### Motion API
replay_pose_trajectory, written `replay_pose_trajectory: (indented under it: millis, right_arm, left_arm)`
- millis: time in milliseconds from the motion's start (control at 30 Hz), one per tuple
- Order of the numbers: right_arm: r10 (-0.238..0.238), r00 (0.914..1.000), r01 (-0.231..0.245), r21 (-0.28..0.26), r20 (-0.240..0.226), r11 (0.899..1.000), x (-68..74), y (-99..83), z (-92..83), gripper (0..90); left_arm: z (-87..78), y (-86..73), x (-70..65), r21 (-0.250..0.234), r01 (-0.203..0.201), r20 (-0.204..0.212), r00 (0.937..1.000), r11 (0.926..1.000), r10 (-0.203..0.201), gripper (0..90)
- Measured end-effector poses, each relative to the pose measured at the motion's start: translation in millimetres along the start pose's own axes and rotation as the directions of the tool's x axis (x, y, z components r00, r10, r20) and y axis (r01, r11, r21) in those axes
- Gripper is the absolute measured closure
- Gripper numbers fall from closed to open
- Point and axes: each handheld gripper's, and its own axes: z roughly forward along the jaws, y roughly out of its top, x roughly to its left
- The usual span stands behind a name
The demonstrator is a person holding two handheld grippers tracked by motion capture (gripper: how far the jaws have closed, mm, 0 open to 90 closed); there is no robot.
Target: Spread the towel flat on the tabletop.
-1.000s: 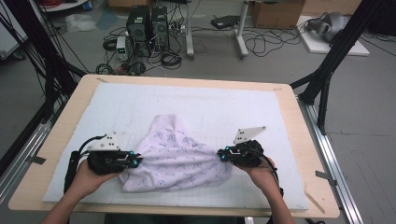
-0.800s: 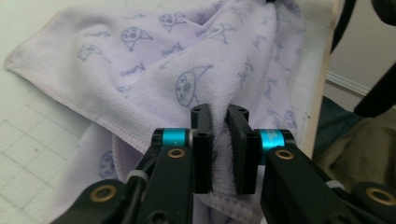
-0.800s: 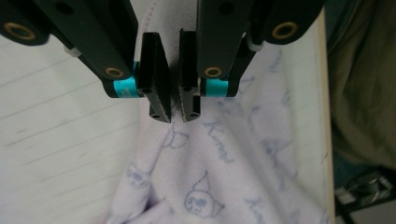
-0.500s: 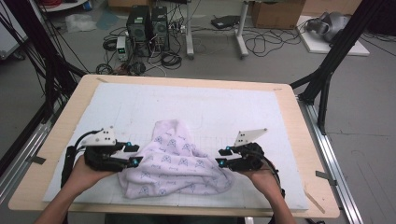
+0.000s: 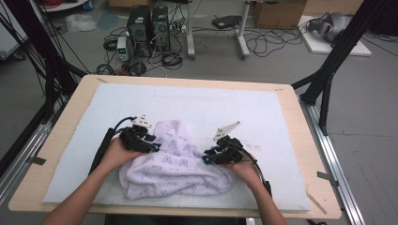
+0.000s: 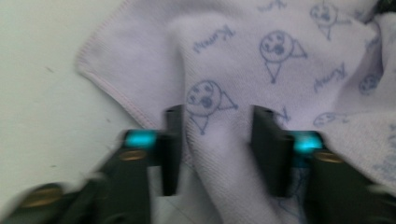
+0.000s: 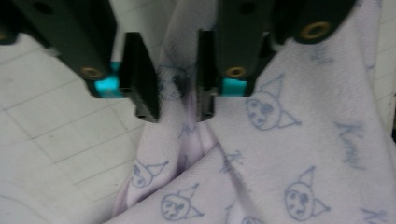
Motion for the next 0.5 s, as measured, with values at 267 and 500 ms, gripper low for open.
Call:
replay_pose_trajectory:
  millis: [267, 500]
  right_arm:
    - [0.007, 0.9823, 0.005, -0.064, 0.187, 0.998, -5.9, 8.5, -42.1, 86.5]
    - [-0.004, 0.9505, 0.068, -0.195, 0.311, 0.978, 2.9, 34.5, -107.7, 86.5]
  left_arm:
    - [-33.6, 5.6, 5.5, -0.158, 0.024, -0.091, 0.9951, 0.9871, -0.039, 86.4]
    - [-85.3, 11.7, -3.7, -0.325, -0.002, -0.168, 0.9843, 0.9457, -0.056, 86.3]
